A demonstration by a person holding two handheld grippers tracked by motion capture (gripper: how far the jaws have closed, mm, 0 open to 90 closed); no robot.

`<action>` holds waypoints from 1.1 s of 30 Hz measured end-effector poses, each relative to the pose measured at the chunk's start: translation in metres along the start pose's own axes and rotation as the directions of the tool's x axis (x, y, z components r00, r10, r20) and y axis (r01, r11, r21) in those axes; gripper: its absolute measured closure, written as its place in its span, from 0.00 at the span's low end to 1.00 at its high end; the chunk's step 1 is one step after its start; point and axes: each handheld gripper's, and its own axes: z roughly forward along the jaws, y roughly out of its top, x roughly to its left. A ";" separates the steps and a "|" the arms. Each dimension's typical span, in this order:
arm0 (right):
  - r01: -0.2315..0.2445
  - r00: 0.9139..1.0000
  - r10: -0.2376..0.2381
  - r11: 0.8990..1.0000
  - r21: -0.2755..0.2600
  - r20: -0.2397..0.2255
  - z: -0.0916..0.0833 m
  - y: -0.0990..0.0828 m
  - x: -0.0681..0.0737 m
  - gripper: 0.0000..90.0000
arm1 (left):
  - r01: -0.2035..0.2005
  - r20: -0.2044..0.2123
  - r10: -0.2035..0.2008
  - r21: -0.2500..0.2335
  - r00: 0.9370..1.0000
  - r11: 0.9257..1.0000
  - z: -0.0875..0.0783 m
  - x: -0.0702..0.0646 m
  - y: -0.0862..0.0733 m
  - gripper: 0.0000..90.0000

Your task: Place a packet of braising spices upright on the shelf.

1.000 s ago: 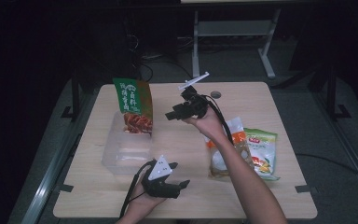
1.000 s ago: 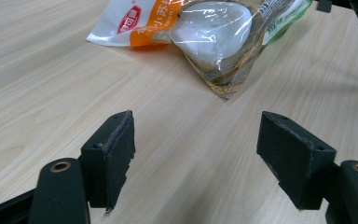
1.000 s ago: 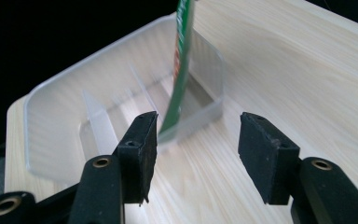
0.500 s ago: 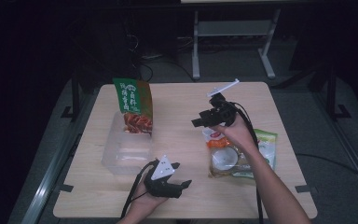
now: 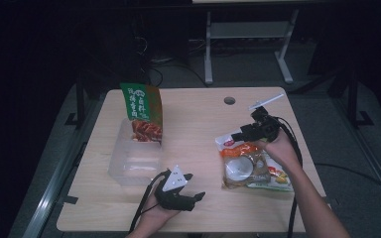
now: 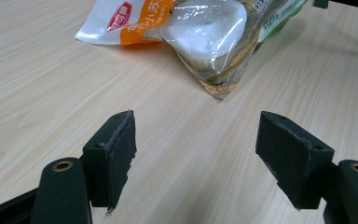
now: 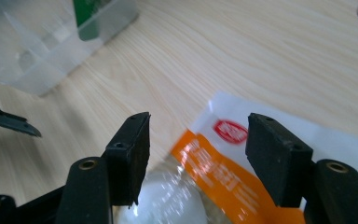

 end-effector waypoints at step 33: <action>-0.153 0.988 0.150 0.982 0.114 0.033 0.006 -0.054 -0.048 0.47 | 0.003 0.007 -0.003 0.004 1.000 1.000 0.001 0.000 0.000 0.31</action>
